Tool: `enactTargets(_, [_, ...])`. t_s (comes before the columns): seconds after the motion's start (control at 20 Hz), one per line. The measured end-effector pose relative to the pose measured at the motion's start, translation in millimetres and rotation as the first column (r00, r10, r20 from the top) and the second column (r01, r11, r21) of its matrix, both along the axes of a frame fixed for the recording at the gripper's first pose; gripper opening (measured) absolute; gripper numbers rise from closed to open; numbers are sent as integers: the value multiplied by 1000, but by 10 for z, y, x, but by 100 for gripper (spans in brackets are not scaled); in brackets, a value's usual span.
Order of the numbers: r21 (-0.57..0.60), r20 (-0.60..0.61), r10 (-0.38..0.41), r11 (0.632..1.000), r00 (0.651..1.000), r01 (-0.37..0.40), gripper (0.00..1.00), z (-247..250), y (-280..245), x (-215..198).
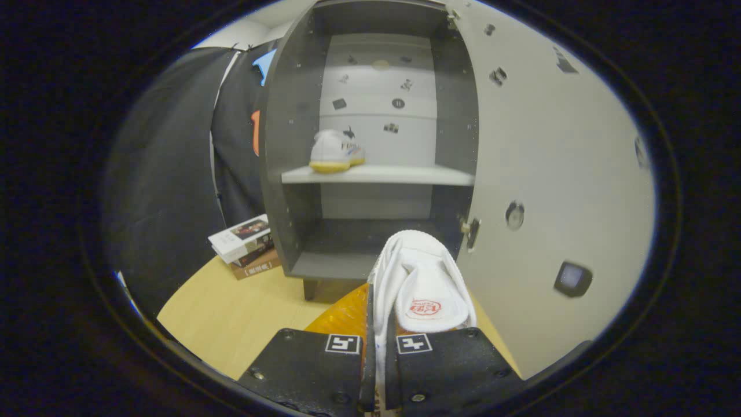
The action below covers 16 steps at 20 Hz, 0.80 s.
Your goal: Open the shoe cabinet door, grab the shoes and put them into the shoe cabinet, then close the shoe cabinet door.
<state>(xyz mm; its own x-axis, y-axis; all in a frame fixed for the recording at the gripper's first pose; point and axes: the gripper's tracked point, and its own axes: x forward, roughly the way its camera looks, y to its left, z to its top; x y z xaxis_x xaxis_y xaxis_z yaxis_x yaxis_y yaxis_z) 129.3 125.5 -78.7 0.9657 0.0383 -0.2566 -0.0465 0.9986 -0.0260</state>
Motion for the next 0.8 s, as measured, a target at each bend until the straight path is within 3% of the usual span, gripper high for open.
enactTargets(0.2, [-33,129,12,999,992,-8,10,950,-33,202])
enactTargets(0.45, [-53,216,25,998,976,-14,10,1714,-72,723])
enactTargets(0.8, [-63,211,47,997,976,-34,10,1987,-57,1890])
